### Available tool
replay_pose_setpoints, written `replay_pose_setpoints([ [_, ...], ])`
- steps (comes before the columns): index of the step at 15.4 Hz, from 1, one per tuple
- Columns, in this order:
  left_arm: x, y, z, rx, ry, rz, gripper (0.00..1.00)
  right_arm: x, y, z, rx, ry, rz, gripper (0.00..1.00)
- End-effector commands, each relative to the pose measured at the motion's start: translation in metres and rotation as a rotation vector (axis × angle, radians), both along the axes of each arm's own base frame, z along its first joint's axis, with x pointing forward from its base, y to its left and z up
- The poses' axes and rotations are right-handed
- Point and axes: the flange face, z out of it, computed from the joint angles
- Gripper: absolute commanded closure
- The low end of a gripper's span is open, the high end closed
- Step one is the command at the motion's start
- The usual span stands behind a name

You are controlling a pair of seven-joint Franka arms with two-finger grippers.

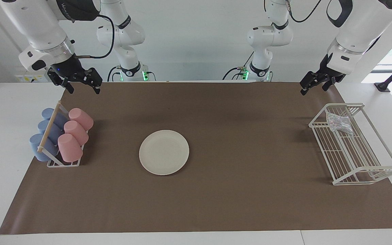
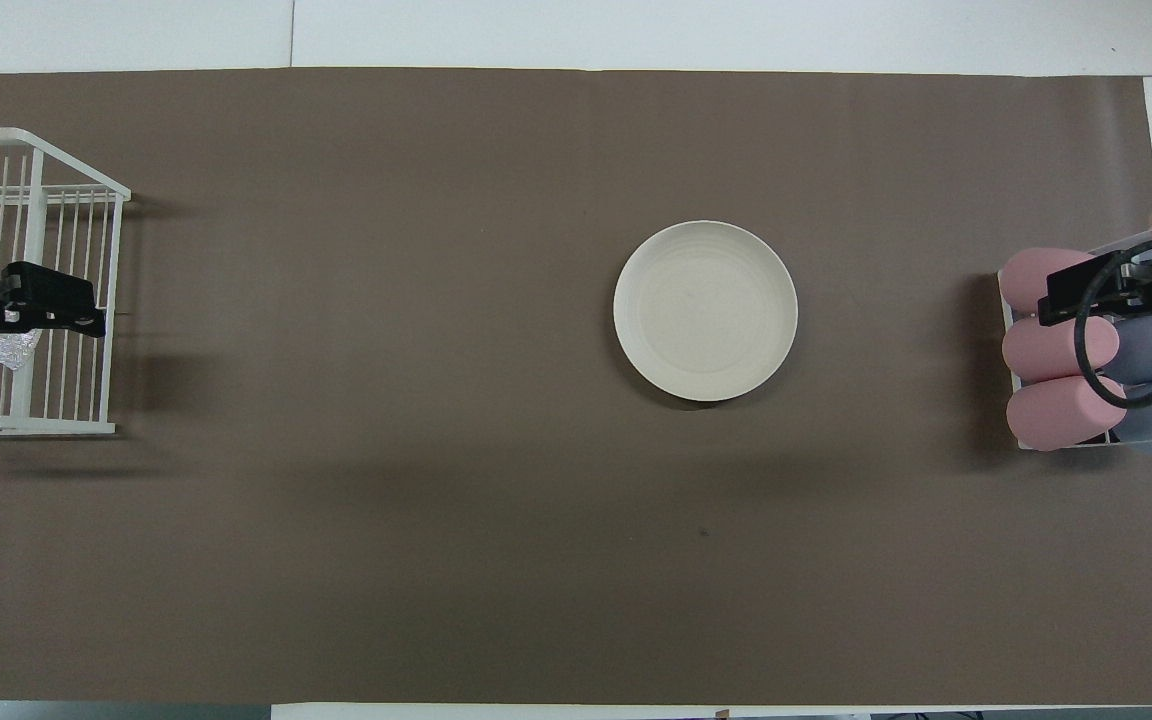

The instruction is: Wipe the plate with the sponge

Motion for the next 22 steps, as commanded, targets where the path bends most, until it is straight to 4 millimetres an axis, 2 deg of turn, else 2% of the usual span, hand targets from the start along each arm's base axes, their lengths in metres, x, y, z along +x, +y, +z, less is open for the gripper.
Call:
replay_pose_setpoints([
  [1,-0.001,0.002,0.005,-0.013,-0.001,0.001,0.00,-0.001,0.006,0.006,0.008,-0.011,-0.024,0.00],
  [8,0.000,0.004,0.006,-0.013,-0.011,0.015,0.00,-0.002,0.011,0.006,0.006,-0.008,-0.039,0.00],
  [12,-0.003,0.006,-0.008,0.032,-0.014,0.011,0.00,-0.005,0.009,0.003,-0.004,0.025,-0.190,0.00],
  [14,0.000,-0.002,-0.031,0.179,0.001,-0.045,0.00,-0.008,0.010,0.005,-0.008,0.032,-0.234,0.00],
  [15,0.000,-0.017,-0.043,0.248,0.008,-0.097,0.00,-0.009,0.010,0.005,-0.012,0.040,-0.276,0.00],
  [17,-0.001,-0.018,-0.066,0.347,0.020,-0.138,0.00,-0.010,0.012,0.006,-0.019,0.041,-0.400,0.00],
  [19,0.006,-0.019,-0.089,0.423,0.023,-0.138,0.00,-0.010,0.030,0.006,-0.032,0.042,-0.545,0.00],
  [21,0.023,-0.022,-0.124,0.548,0.044,-0.124,0.00,-0.010,0.041,0.006,-0.034,0.048,-0.691,0.00],
  [22,0.027,-0.023,-0.134,0.601,0.052,-0.146,0.00,-0.011,0.050,0.006,-0.025,0.058,-0.751,0.00],
])
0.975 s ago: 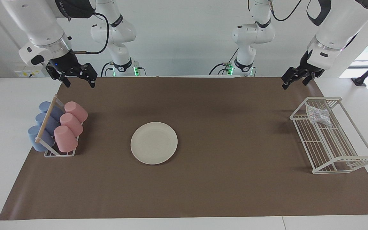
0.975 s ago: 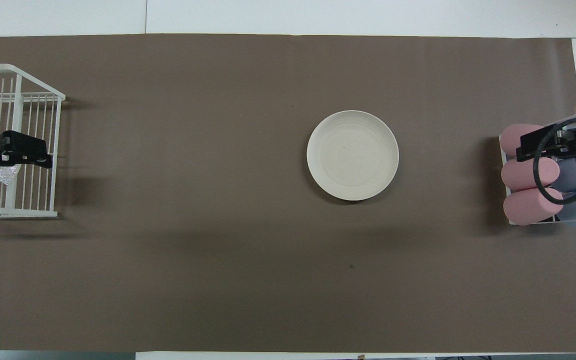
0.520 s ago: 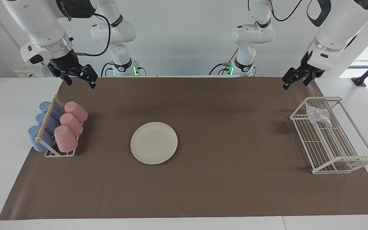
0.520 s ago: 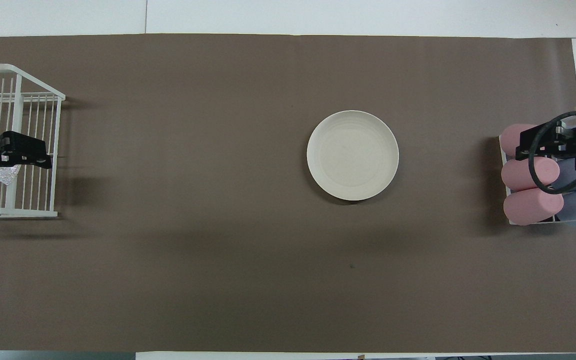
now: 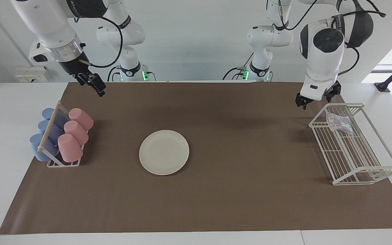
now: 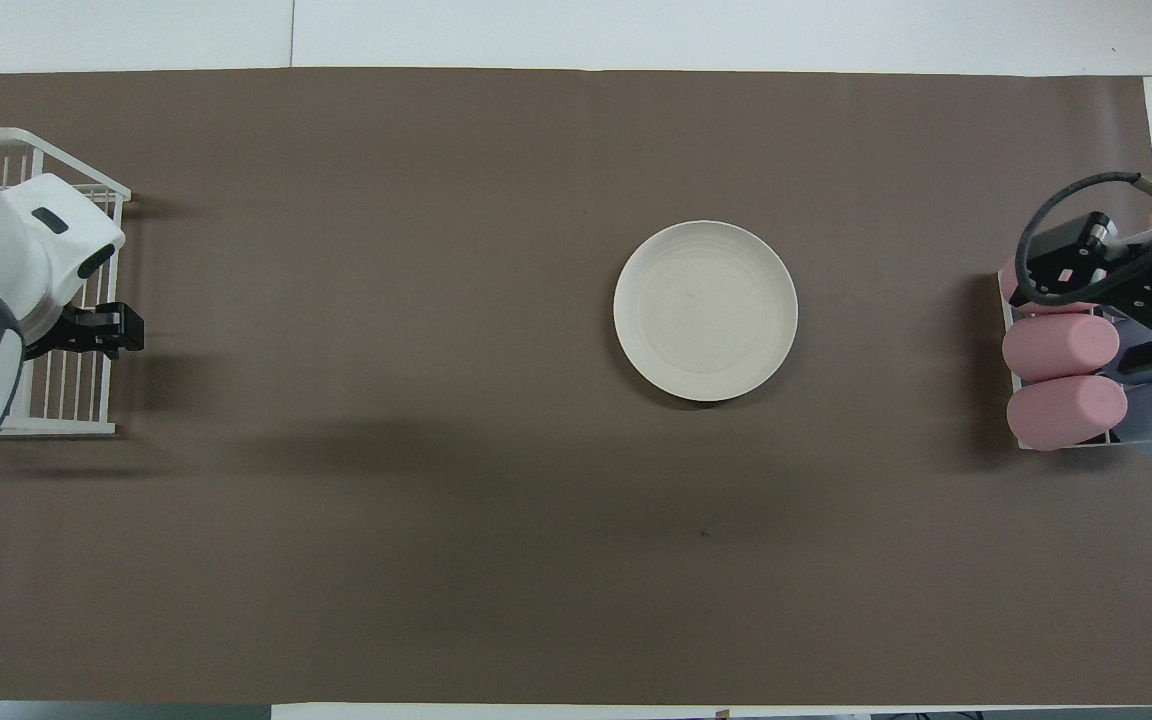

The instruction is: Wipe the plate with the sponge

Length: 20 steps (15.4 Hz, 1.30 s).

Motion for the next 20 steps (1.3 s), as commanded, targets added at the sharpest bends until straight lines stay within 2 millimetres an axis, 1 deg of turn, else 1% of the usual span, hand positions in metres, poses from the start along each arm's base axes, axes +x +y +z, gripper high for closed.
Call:
replay_pose_setpoints([
  [1,0.017,0.001,-0.035,0.152,0.008,-0.033,0.00,-0.007,0.016,0.006,0.025,0.015,-0.206,0.00],
  [3,0.024,0.010,-0.044,0.206,0.006,-0.054,0.00,-0.009,0.020,0.006,0.052,0.036,-0.324,0.00],
  [4,0.025,0.014,-0.052,0.213,0.013,-0.055,0.00,-0.009,0.021,0.005,0.047,0.045,-0.407,0.00],
  [5,0.023,0.016,-0.061,0.225,0.026,-0.059,0.00,-0.010,0.023,0.006,0.047,0.052,-0.474,0.00],
  [7,0.019,0.019,-0.078,0.302,0.023,-0.064,0.00,-0.012,0.033,0.008,0.052,0.055,-0.480,0.00],
  [8,0.021,0.018,-0.089,0.325,0.034,-0.062,0.00,-0.014,0.036,0.008,0.051,0.055,-0.472,0.00],
  [9,0.023,0.020,-0.092,0.353,0.040,-0.071,0.00,-0.016,0.039,0.011,0.052,0.051,-0.468,0.00],
  [10,0.025,0.024,-0.091,0.395,0.036,-0.088,0.00,-0.016,0.038,0.012,0.052,0.049,-0.467,0.00],
  [11,0.026,0.027,-0.095,0.427,0.047,-0.096,0.00,-0.017,0.038,0.010,0.051,0.054,-0.469,0.00],
  [12,0.027,0.026,-0.102,0.439,0.057,-0.096,0.00,-0.018,0.038,0.008,0.050,0.060,-0.473,0.00],
  [13,0.028,0.029,-0.102,0.439,0.055,-0.089,0.00,-0.018,0.039,0.009,0.050,0.057,-0.479,0.00],
  [14,0.029,0.029,-0.101,0.437,0.050,-0.089,0.03,-0.017,0.039,0.009,0.053,0.050,-0.484,0.00],
  [15,0.029,0.028,-0.101,0.435,0.050,-0.090,0.15,-0.016,0.044,0.009,0.058,0.036,-0.478,0.00],
  [16,0.029,0.028,-0.101,0.435,0.051,-0.091,0.38,-0.015,0.059,0.009,0.065,0.011,-0.460,0.00],
  [18,0.031,0.029,-0.098,0.433,0.042,-0.089,0.84,-0.027,0.062,0.000,0.045,0.053,-0.527,0.00],
  [19,0.033,0.028,-0.095,0.432,0.036,-0.089,1.00,-0.027,0.061,-0.001,0.044,0.053,-0.547,0.00],
  [20,0.036,0.027,-0.096,0.433,0.038,-0.088,1.00,-0.027,0.061,0.000,0.043,0.051,-0.547,0.00],
])
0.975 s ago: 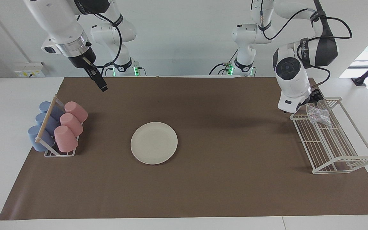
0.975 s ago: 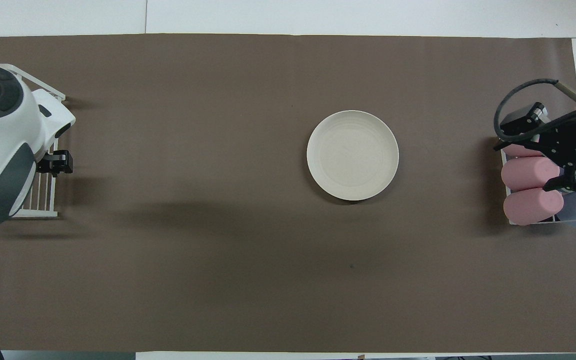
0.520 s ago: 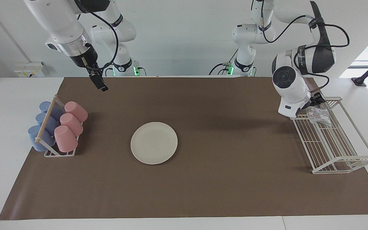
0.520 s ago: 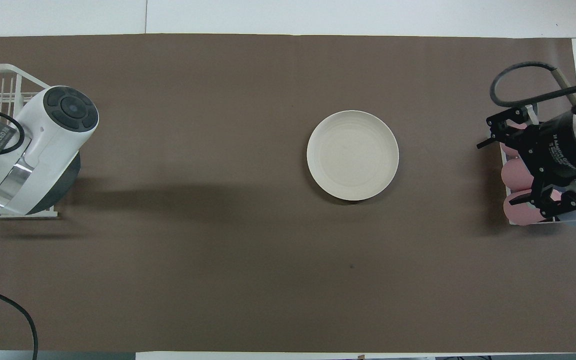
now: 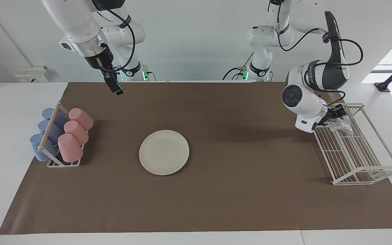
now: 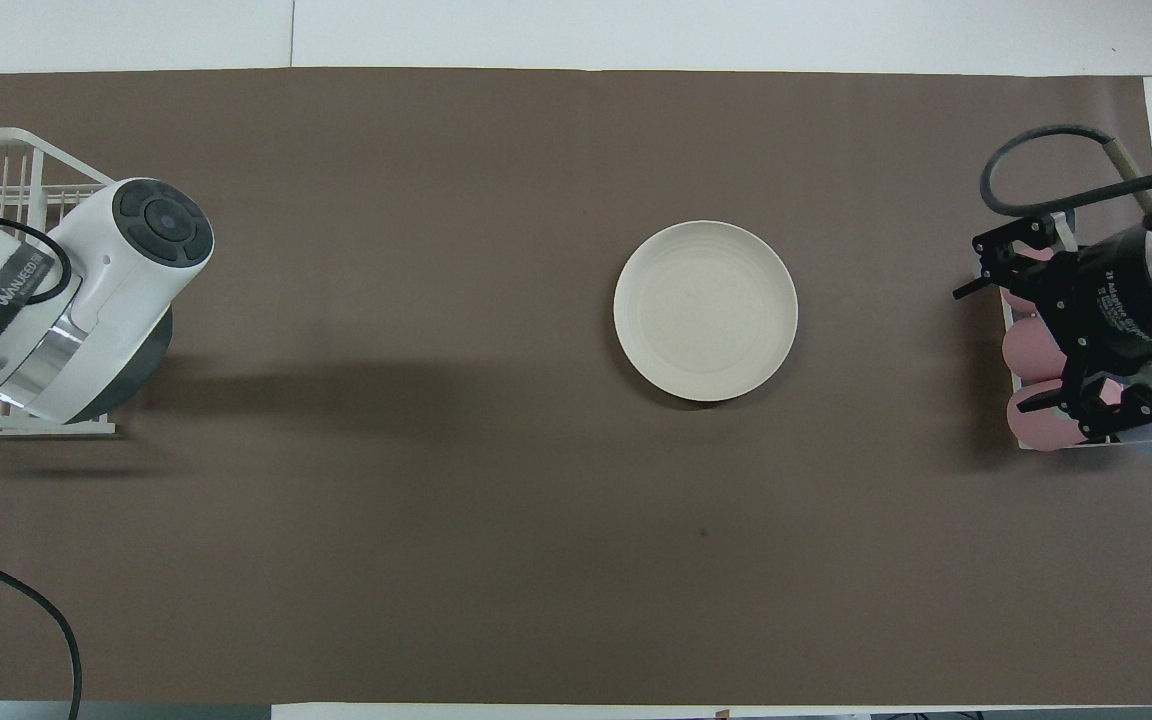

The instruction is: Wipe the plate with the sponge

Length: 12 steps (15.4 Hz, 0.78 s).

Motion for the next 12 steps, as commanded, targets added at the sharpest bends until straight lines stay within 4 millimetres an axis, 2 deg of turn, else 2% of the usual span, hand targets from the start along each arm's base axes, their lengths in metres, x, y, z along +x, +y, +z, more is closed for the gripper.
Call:
replay_pose_setpoints([
  [1,0.008,0.001,0.007,0.014,-0.026,0.000,1.00,-0.011,-0.003,-0.001,0.006,-0.004,-0.030,0.00],
  [5,0.009,-0.001,0.006,0.010,-0.031,-0.007,1.00,-0.013,-0.005,-0.002,0.004,0.008,-0.032,0.00],
  [7,0.012,-0.003,0.013,-0.001,-0.044,-0.004,1.00,-0.008,-0.002,0.000,0.014,-0.026,-0.042,0.00],
  [10,0.024,-0.009,0.052,-0.100,-0.101,0.053,1.00,-0.005,0.005,0.000,0.020,-0.058,-0.060,0.00],
  [12,0.028,-0.014,0.087,-0.221,-0.131,0.144,1.00,-0.008,0.020,0.002,0.017,-0.052,-0.074,0.00],
])
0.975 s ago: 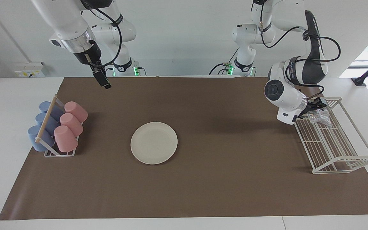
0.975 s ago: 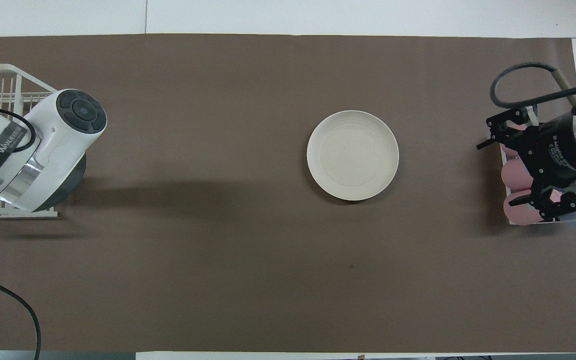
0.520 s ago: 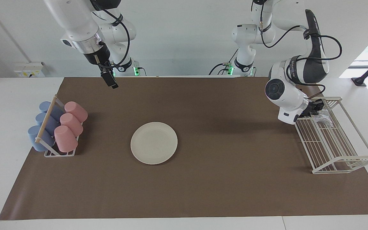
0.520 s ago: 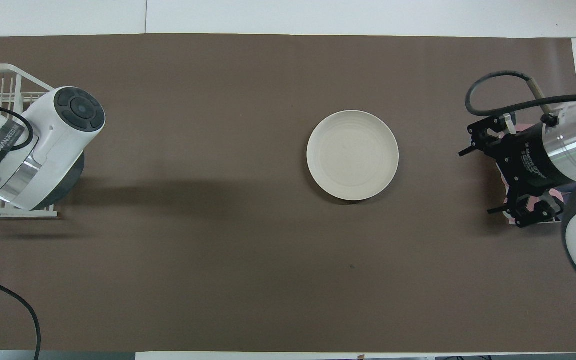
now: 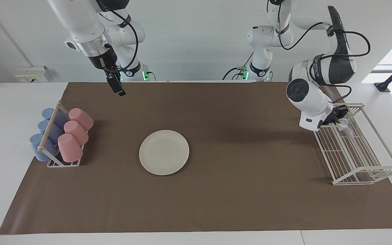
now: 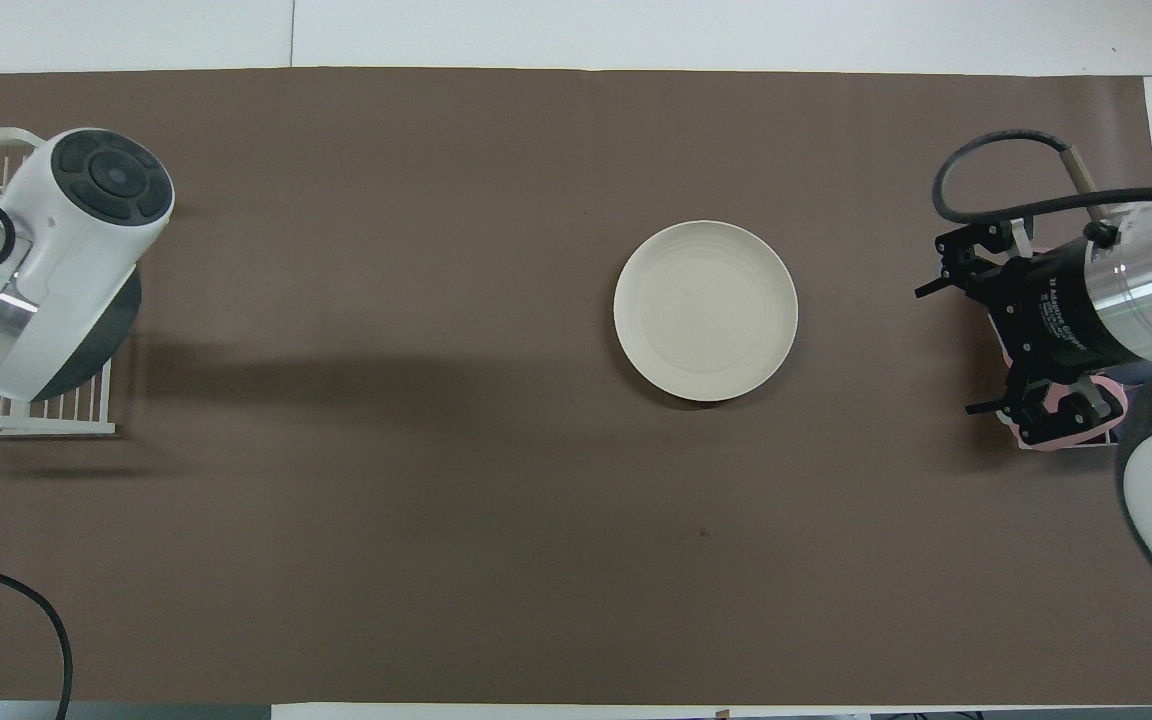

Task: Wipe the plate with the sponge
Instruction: 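Grasp the mesh sponge with the left gripper while the right gripper reaches the plate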

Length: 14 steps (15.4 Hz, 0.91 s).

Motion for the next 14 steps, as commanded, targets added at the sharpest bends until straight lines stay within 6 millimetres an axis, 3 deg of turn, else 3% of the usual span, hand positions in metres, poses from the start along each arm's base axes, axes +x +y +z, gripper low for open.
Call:
replay_pose_setpoints([
  [1,0.010,-0.009,0.054,-0.179,-0.036,0.119,1.00,-0.008,0.014,0.001,0.009,-0.004,-0.035,0.00],
  [2,0.010,-0.013,0.068,-0.260,-0.039,0.156,1.00,-0.007,0.016,0.002,0.009,-0.005,-0.038,0.00],
  [5,0.003,-0.024,0.088,-0.473,-0.018,0.226,1.00,-0.006,0.046,0.011,0.021,-0.012,-0.067,0.00],
  [7,0.002,-0.013,0.101,-0.635,-0.020,0.292,1.00,-0.008,0.083,0.020,0.015,-0.004,-0.115,0.00],
  [9,-0.002,-0.017,0.111,-0.775,-0.014,0.323,1.00,-0.005,0.103,0.028,0.005,-0.003,-0.136,0.00],
  [12,-0.004,-0.012,0.123,-1.009,-0.001,0.390,1.00,-0.004,0.140,0.027,-0.025,0.034,-0.140,0.00],
  [14,-0.005,0.005,0.126,-1.144,0.011,0.439,1.00,-0.007,0.174,0.025,-0.049,0.070,-0.132,0.00],
])
